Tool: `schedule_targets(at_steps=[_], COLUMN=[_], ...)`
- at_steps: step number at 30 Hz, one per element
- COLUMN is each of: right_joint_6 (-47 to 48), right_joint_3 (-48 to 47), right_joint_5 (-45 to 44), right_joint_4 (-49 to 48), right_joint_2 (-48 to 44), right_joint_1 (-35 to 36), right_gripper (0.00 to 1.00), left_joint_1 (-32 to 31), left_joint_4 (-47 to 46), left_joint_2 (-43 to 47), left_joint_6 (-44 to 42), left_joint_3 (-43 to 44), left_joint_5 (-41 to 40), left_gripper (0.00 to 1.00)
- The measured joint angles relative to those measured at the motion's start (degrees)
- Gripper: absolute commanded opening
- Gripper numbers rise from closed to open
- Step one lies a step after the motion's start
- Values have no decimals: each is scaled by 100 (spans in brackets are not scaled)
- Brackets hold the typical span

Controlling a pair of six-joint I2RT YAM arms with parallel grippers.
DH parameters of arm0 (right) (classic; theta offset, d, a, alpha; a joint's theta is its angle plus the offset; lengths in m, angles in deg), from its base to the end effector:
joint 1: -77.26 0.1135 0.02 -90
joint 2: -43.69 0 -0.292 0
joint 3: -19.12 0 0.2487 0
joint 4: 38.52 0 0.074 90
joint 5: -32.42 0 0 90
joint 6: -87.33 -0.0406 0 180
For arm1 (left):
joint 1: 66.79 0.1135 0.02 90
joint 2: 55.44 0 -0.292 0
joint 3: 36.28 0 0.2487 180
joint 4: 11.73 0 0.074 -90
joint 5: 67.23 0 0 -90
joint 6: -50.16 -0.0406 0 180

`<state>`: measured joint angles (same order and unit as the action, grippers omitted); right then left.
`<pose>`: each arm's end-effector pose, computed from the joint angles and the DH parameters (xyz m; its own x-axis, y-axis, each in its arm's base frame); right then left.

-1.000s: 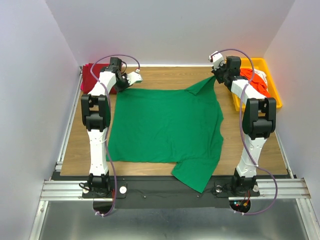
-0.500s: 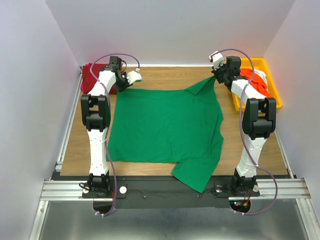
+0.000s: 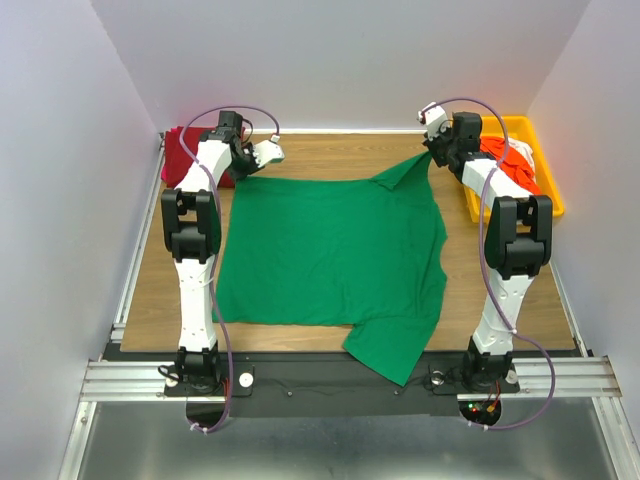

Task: Fold and stack the t-shirts
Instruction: Fold the tshirt

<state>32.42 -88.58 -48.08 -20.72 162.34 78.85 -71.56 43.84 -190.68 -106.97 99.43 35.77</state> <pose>0.5038 0.0207 0.2677 -0.2945 -0.5754 -0.7630 -0.4171 0.7958 -0.4390 0.5384 -0.0541 0.2280 -0.1248 0.9113 -0.3924 0.8344 0.3104 0.4555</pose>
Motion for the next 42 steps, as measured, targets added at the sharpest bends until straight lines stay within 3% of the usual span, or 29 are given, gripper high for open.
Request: schedule_targets(at_steps=[14, 24, 33, 42], right_joint_6=[48, 68, 44, 7], right_joint_3=[459, 1252, 2404, 3491], right_joint_5=[0, 177, 461, 769], right_joint_4=[48, 317, 1193, 2201], right_joint_2=[-474, -1860, -3504, -4927], right_joint_1=[-2, -2, -2, 0], right_gripper=[1, 1, 1, 1], left_joint_1=[76, 151, 155, 208], left_joint_4=[87, -192, -667, -1025], left_joint_2=[393, 1950, 3314, 4247], left_joint_6=[-63, -210, -367, -525], left_joint_3=[-334, -1652, -3665, -5053], left_joint_5=[111, 267, 398, 485], left_gripper=[0, 0, 0, 0])
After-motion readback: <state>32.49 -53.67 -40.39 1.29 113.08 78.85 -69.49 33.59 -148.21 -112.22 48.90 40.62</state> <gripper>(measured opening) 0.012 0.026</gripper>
